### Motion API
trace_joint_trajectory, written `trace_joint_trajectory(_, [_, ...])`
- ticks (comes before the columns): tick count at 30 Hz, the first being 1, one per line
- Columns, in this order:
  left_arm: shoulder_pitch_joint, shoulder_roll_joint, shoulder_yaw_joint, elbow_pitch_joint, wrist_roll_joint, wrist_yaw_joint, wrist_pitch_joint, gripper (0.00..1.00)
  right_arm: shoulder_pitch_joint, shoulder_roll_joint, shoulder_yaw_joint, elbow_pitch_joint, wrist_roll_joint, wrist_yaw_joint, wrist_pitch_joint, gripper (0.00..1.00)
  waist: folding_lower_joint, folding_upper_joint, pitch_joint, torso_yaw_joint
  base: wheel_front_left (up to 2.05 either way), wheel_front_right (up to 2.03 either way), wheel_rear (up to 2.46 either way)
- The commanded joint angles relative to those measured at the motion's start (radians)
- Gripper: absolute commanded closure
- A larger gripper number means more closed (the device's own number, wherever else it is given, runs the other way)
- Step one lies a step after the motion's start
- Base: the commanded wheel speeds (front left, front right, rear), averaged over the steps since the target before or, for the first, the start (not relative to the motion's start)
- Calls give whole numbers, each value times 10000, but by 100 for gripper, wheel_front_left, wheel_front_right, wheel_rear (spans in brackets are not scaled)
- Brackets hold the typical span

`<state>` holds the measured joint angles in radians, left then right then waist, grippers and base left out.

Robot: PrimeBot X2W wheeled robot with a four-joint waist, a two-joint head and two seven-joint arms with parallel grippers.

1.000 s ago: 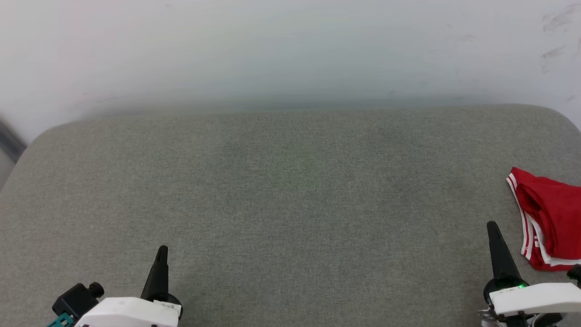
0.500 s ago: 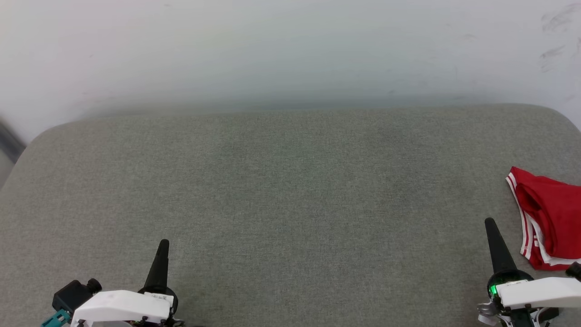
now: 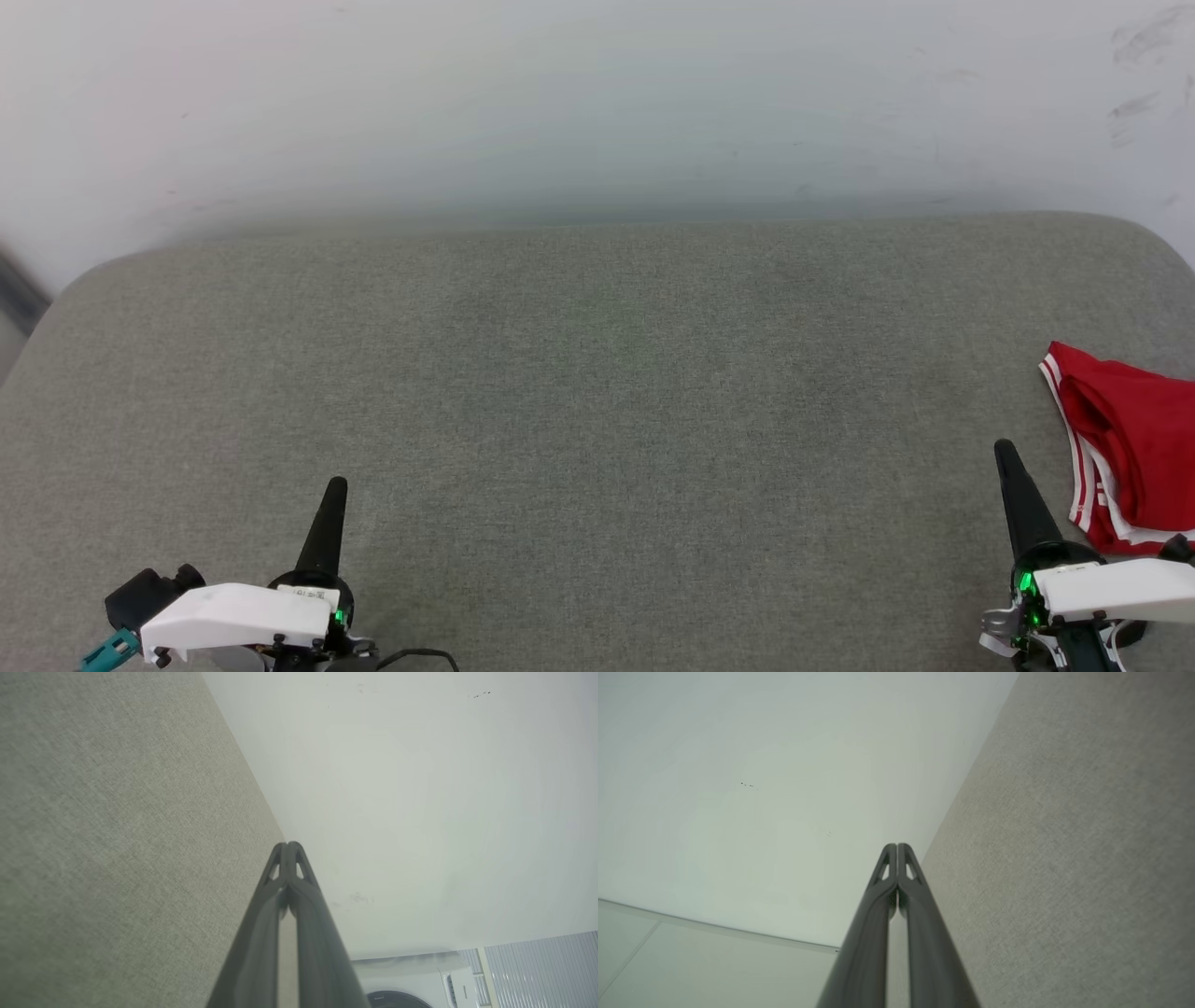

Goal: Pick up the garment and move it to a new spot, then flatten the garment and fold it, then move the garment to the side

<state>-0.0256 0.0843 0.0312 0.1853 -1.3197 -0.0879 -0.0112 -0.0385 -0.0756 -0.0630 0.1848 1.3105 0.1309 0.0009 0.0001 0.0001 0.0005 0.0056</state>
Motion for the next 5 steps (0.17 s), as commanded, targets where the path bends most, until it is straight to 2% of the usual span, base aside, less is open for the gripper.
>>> trace_joint_trajectory(1, [-199,49,35,-6,-190,-60,49,100,-225,-54,-24,-10,204,-1,47,100,-1,-1,1,-1,0,0,0])
trace_joint_trajectory(5, [-283,44,76,59,-547,-112,147,100,-272,-46,-44,60,555,-2,142,100,-1,-1,3,-6,0,0,0])
